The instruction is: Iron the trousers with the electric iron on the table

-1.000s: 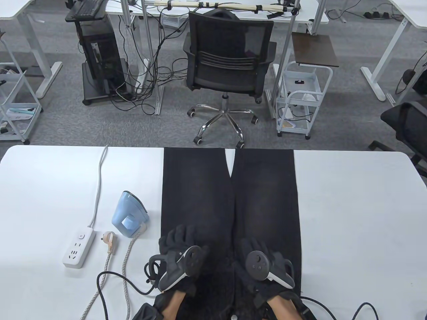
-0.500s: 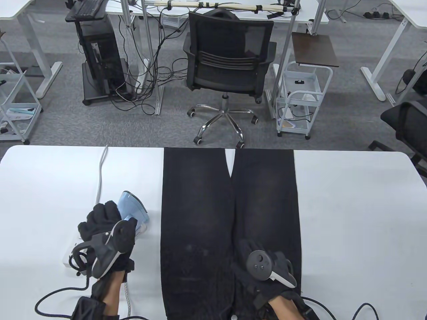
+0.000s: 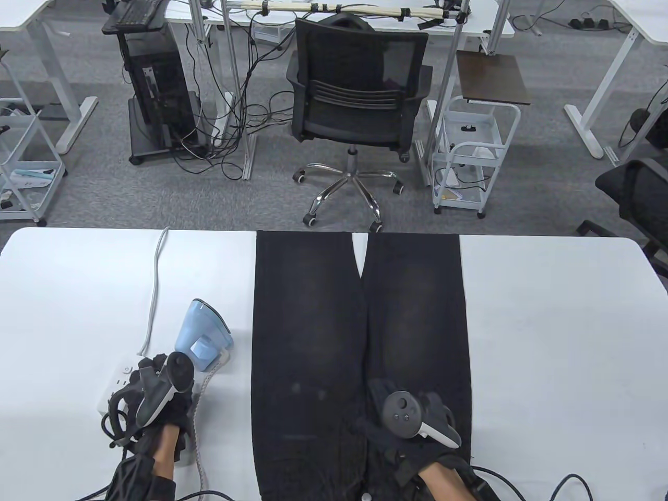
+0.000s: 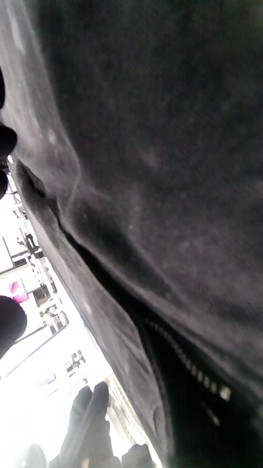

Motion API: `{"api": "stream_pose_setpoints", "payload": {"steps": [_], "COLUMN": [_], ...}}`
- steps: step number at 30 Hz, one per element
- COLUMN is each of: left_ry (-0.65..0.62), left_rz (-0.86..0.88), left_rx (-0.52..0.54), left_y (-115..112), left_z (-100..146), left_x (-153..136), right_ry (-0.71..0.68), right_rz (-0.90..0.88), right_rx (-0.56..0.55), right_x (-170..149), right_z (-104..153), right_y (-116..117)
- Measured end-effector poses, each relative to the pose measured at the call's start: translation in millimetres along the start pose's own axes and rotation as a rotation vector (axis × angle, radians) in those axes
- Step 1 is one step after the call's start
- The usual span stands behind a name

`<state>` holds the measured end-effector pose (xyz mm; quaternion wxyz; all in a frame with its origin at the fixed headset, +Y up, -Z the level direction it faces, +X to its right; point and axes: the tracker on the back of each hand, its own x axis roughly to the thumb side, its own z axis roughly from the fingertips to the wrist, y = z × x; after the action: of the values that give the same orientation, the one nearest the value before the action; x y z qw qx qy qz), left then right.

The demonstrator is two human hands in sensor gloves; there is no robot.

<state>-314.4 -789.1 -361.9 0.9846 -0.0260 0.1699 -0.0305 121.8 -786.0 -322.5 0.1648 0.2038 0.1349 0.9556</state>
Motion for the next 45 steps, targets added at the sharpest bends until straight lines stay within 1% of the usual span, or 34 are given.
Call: {"api": "stream_pose_setpoints", "payload": {"steps": [2,8,14,15,17,21,23,24,27,28,31,33,34,36,38,42,45], "left_ry": [0.005,-0.001,-0.004,-0.003,-0.012,0.014,0.021,0.028,0.060,0.076,0.112,0.128,0.132,0.140,0.153,0.140,0.132], "left_rz": [0.035,0.001,-0.132,-0.131,-0.084,-0.026,-0.009,0.006,0.063,0.083,0.109,0.118,0.104,0.099,0.087,0.060,0.051], "left_rx": [-0.047,-0.086,-0.042,-0.014,-0.016,0.019,0.006,0.026,0.019,0.031,0.048,0.055,0.040,0.011,-0.009,-0.059,-0.112], "left_y": [-2.7,-4.0,0.7,2.1,1.8,9.9,16.6,23.0,42.7,51.3,79.4,91.6,100.3,104.7,103.6,90.2,76.5], "left_z": [-0.2,-3.2,3.9,6.4,9.1,14.3,15.8,17.0,19.1,20.1,22.1,22.3,20.9,18.9,17.9,13.0,8.8], "left_x": [1.3,6.9,19.5,19.4,17.6,4.8,-3.7,-10.1,-30.1,-37.7,-63.1,-76.0,-87.5,-99.7,-108.6,-117.3,-112.3], "right_ry": [0.002,0.014,0.039,0.044,0.046,0.049,0.049,0.048,0.043,0.042,0.037,0.035,0.032,0.028,0.021,0.004,-0.003], "right_rz": [-0.003,-0.015,-0.029,-0.031,-0.033,-0.036,-0.036,-0.035,-0.031,-0.030,-0.033,-0.033,-0.034,-0.032,-0.031,-0.028,-0.027], "right_rx": [0.009,0.033,0.042,0.044,0.045,0.040,0.039,0.040,0.042,0.041,0.036,0.035,0.027,0.020,0.010,0.005,0.012], "right_x": [0.0,-2.4,-7.5,-8.5,-9.5,-10.0,-10.4,-10.4,-10.0,-10.1,-9.9,-9.8,-9.6,-8.9,-7.8,-4.7,-3.5], "right_z": [-0.5,-2.6,-3.8,-4.1,-4.2,-3.8,-3.9,-3.9,-4.0,-4.1,-3.5,-3.1,-2.4,-1.3,-0.2,1.6,1.8], "right_y": [1.1,4.6,7.3,7.9,8.2,7.9,8.1,8.1,8.3,8.6,8.2,7.7,6.8,5.0,3.3,1.4,1.8]}}
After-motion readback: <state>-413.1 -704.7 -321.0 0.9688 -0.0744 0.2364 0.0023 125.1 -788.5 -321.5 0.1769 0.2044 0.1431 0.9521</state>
